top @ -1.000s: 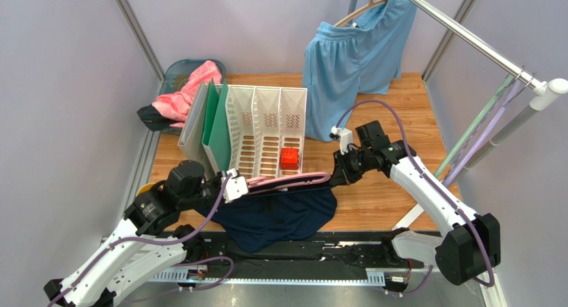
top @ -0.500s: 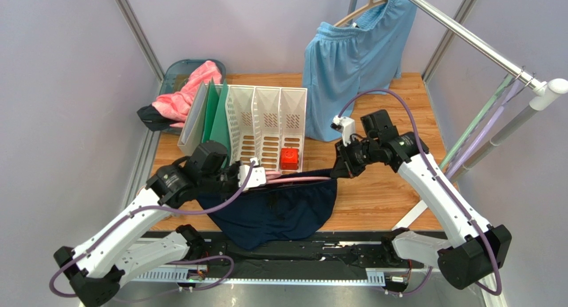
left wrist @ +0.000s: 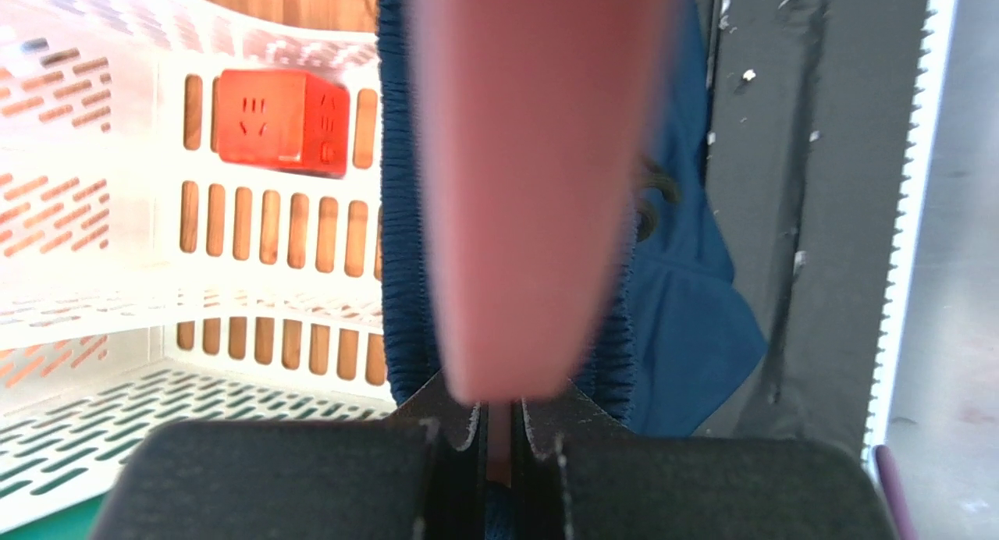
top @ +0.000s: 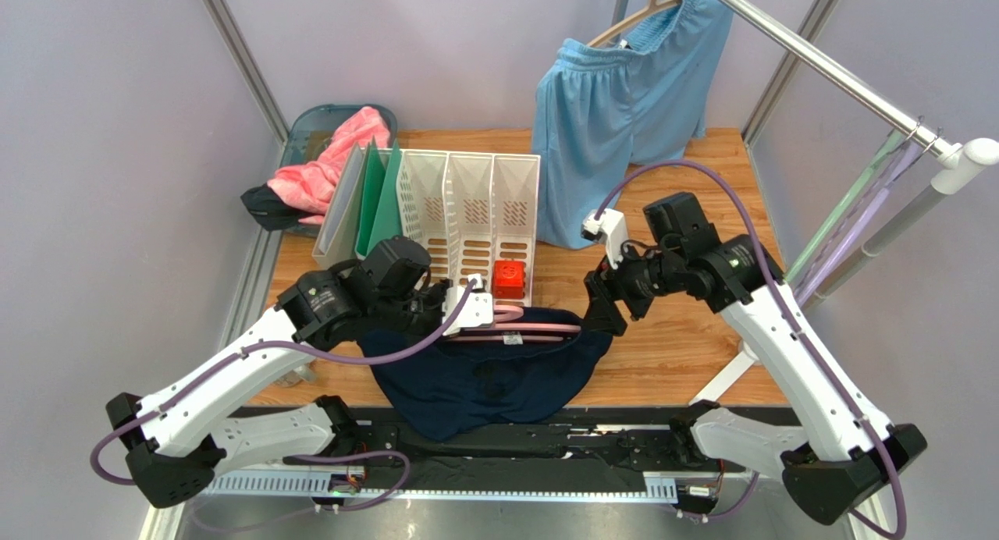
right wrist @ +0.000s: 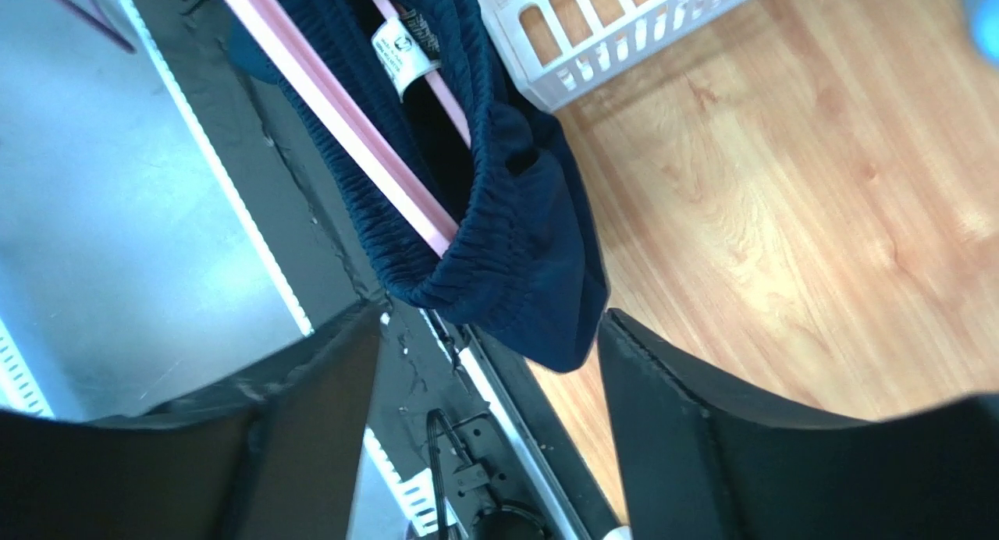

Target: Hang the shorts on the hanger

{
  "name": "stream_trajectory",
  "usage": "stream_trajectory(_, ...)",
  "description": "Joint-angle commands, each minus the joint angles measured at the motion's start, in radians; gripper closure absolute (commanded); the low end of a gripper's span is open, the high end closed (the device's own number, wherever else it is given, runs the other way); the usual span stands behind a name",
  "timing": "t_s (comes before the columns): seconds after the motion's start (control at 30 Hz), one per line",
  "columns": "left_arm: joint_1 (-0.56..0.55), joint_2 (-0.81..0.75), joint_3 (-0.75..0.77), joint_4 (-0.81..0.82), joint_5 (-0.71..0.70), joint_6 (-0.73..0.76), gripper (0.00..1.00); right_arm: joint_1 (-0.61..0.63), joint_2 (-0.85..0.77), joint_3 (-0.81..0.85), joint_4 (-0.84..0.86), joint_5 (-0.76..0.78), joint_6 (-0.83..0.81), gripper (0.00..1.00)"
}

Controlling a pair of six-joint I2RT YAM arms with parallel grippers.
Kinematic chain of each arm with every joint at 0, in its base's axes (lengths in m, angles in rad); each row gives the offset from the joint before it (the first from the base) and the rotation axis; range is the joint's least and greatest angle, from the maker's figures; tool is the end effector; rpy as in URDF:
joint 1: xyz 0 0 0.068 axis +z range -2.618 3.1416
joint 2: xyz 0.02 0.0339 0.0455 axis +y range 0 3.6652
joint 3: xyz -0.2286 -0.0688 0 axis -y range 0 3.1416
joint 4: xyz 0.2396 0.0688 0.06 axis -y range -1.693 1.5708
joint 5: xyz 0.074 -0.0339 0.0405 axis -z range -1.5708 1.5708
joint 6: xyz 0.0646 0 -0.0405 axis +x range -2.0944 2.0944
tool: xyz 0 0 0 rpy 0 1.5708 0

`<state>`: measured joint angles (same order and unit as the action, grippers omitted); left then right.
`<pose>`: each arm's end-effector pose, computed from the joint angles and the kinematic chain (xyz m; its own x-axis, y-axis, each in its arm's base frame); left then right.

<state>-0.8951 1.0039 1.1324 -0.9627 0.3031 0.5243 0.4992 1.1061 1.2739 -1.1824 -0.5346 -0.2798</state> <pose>0.1215 -0.1824 0.2961 0.0345 0.7209 -0.6922 0.9852 0.0920 0.1449 0.1705 0.1305 0.3070 -0.5377 -0.5638 -0.6269 -0.8288 0.4900 0.2701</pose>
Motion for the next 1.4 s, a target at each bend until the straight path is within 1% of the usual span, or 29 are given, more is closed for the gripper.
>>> stream_trajectory(0.0, -0.002, -0.036, 0.088, 0.028, 0.102, -0.04, 1.0, 0.004, -0.087, 0.073, 0.001, -0.027, -0.137, 0.28)
stream_trajectory(0.1, -0.002, -0.03, 0.127, 0.038, 0.161, -0.038, 1.0, 0.009, -0.084, 0.131, 0.03, -0.144, -0.167, 0.31)
stream_trajectory(0.13, -0.002, -0.027, 0.139, 0.039, 0.2, -0.037, 1.0, 0.015, -0.08, 0.146, 0.039, -0.163, -0.171, 0.32)
stream_trajectory(0.2, -0.002, -0.007, 0.188, 0.038, 0.234, -0.035, 1.0, 0.039, -0.071, 0.203, 0.049, -0.221, -0.188, 0.34)
stream_trajectory(0.3, -0.002, 0.036, 0.271, 0.006, 0.319, -0.02, 1.0, 0.084, -0.052, 0.271, 0.009, -0.284, -0.18, 0.36)
stream_trajectory(0.37, -0.011, 0.055, 0.299, 0.001, 0.335, -0.007, 1.0, 0.107, -0.048, 0.288, -0.025, -0.317, -0.165, 0.37)
stream_trajectory(0.4, -0.019, 0.061, 0.305, 0.001, 0.321, -0.001, 1.0, 0.114, -0.057, 0.28, -0.025, -0.32, -0.139, 0.37)
stream_trajectory(0.53, -0.028, 0.113, 0.336, -0.013, 0.326, -0.023, 1.0, 0.177, -0.087, 0.233, 0.03, -0.259, -0.076, 0.38)
stream_trajectory(0.6, -0.028, 0.128, 0.351, -0.011, 0.335, -0.049, 1.0, 0.237, -0.092, 0.214, 0.062, -0.21, -0.061, 0.38)
stream_trajectory(0.63, -0.028, 0.134, 0.352, -0.007, 0.337, -0.055, 1.0, 0.275, -0.095, 0.203, 0.073, -0.194, -0.059, 0.38)
stream_trajectory(0.73, -0.028, 0.127, 0.346, 0.034, 0.338, -0.081, 1.0, 0.331, -0.092, 0.151, 0.131, -0.11, -0.055, 0.38)
stream_trajectory(0.8, -0.028, 0.128, 0.346, 0.047, 0.341, -0.095, 1.0, 0.369, -0.08, 0.13, 0.179, -0.058, -0.05, 0.41)
stream_trajectory(0.83, -0.03, 0.128, 0.348, 0.047, 0.34, -0.099, 1.0, 0.381, -0.072, 0.125, 0.191, -0.05, -0.048, 0.43)
stream_trajectory(0.87, -0.028, 0.127, 0.348, 0.048, 0.34, -0.101, 1.0, 0.383, -0.055, 0.127, 0.216, -0.045, -0.038, 0.49)
stream_trajectory(0.93, -0.028, 0.116, 0.343, 0.047, 0.334, -0.101, 1.0, 0.386, -0.037, 0.133, 0.254, 0.001, -0.016, 0.54)
stream_trajectory(0.97, -0.028, 0.114, 0.34, 0.045, 0.329, -0.102, 1.0, 0.386, -0.022, 0.136, 0.265, 0.022, -0.006, 0.59)
stream_trajectory(1.03, -0.028, 0.104, 0.337, 0.044, 0.323, -0.104, 1.0, 0.386, -0.006, 0.143, 0.282, 0.036, 0.001, 0.7)
stream_trajectory(1.07, -0.028, 0.101, 0.336, 0.042, 0.321, -0.106, 1.0, 0.386, 0.009, 0.148, 0.283, 0.039, 0.002, 0.82)
stream_trajectory(1.13, -0.028, 0.094, 0.334, 0.032, 0.314, -0.106, 1.0, 0.387, 0.015, 0.16, 0.285, 0.05, 0.005, 1.0)
stream_trajectory(1.17, -0.028, 0.09, 0.334, 0.024, 0.304, -0.101, 1.0, 0.386, 0.014, 0.171, 0.285, 0.08, 0.005, 1.0)
stream_trajectory(1.2, -0.028, 0.081, 0.333, 0.012, 0.295, -0.098, 0.99, 0.384, 0.003, 0.174, 0.282, 0.094, -0.004, 1.0)
stream_trajectory(1.23, -0.027, 0.075, 0.33, -0.008, 0.283, -0.092, 0.85, 0.384, -0.008, 0.176, 0.277, 0.107, -0.01, 1.0)
stream_trajectory(1.27, -0.015, 0.061, 0.326, -0.019, 0.272, -0.087, 0.76, 0.384, -0.02, 0.176, 0.274, 0.117, -0.016, 1.0)
stream_trajectory(1.3, -0.005, 0.053, 0.319, -0.031, 0.269, -0.083, 0.69, 0.386, -0.047, 0.177, 0.268, 0.123, -0.022, 1.0)
stream_trajectory(1.33, 0.008, 0.049, 0.316, -0.057, 0.263, -0.078, 0.64, 0.384, -0.058, 0.179, 0.25, 0.131, -0.021, 1.0)
stream_trajectory(1.37, 0.031, 0.041, 0.311, -0.074, 0.254, -0.072, 0.64, 0.384, -0.071, 0.186, 0.238, 0.139, -0.022, 1.0)
